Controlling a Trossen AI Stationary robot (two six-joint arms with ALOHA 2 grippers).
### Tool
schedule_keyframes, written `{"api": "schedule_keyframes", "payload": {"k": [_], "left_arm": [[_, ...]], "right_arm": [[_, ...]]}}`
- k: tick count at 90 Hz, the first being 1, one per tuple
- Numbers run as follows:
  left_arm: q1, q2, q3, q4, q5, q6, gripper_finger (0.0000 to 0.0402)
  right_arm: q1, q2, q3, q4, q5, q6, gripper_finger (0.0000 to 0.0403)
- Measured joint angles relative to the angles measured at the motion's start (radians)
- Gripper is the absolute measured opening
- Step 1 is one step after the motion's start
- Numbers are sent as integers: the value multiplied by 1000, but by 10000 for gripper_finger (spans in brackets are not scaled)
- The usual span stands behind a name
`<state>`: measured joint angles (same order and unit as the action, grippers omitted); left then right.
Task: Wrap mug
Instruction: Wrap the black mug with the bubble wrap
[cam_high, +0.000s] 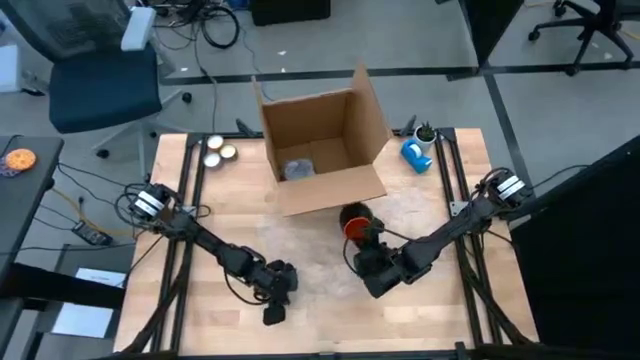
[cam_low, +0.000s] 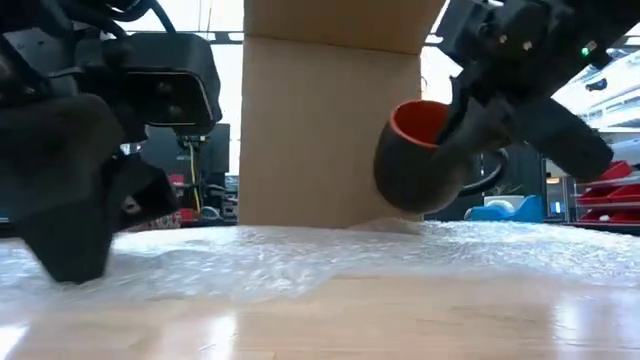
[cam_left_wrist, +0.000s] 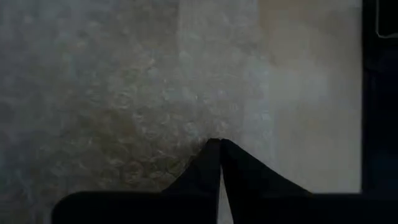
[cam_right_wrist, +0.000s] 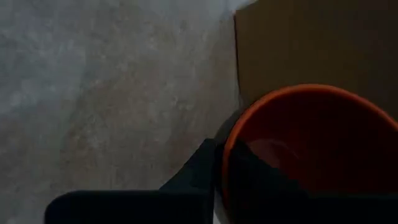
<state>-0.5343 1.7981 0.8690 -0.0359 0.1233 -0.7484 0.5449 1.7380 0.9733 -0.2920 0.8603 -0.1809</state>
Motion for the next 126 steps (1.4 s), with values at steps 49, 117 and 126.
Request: {"api": "schedule_keyframes", "payload": {"k": [49, 117, 126], "left_arm": [[-3, 3, -4, 40, 116, -93, 0], [-3, 3, -3, 37, 176, -100, 0], [-4, 3, -3, 37, 177, -99, 0]], "right_arm": [[-5, 188, 43, 67, 30, -372, 1], [15, 187, 39, 118, 117, -618, 89], [27, 177, 40, 149, 130, -561, 111]]}}
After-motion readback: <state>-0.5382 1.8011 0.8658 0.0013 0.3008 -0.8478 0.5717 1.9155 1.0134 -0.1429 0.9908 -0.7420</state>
